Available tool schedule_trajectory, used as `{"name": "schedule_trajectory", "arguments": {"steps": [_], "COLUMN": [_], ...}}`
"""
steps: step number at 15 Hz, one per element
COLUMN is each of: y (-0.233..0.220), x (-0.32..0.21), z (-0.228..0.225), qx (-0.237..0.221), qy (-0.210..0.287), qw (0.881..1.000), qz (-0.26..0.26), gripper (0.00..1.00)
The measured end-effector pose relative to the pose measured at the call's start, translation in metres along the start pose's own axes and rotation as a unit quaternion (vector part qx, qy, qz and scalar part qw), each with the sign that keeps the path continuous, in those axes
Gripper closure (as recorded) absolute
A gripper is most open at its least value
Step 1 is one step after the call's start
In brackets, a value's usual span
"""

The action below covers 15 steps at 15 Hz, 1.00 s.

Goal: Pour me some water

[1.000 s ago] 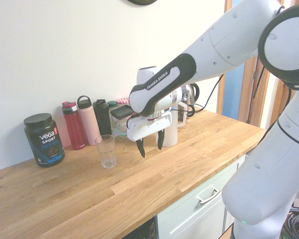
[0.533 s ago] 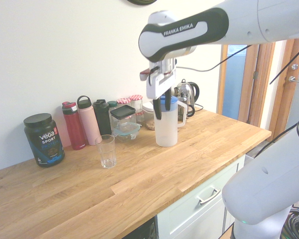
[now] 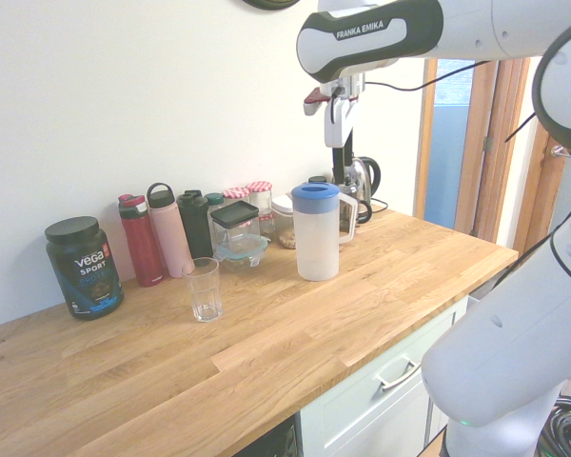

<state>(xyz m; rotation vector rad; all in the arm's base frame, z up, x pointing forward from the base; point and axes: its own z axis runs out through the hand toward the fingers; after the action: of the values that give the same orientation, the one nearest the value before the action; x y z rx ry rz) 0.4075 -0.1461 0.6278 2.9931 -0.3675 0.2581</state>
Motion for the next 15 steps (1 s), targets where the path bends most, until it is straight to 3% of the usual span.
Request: {"name": "schedule_trajectory", "arguments": {"steps": [5,10,11,15], "y": [0.039,0.042,0.043,0.042], "x": [0.032,0.055,0.055,0.052], "z": [0.049,0.096,0.101,0.115], "qx": [0.044,0.036,0.035,0.035], "qy": [-0.009,-0.026,-0.028,-0.032], "qw": [0.999,0.998,0.998,0.998], "qz": [0.031,0.04,0.042,0.043], "gripper": [0.0,0.0,1.0,1.0]}}
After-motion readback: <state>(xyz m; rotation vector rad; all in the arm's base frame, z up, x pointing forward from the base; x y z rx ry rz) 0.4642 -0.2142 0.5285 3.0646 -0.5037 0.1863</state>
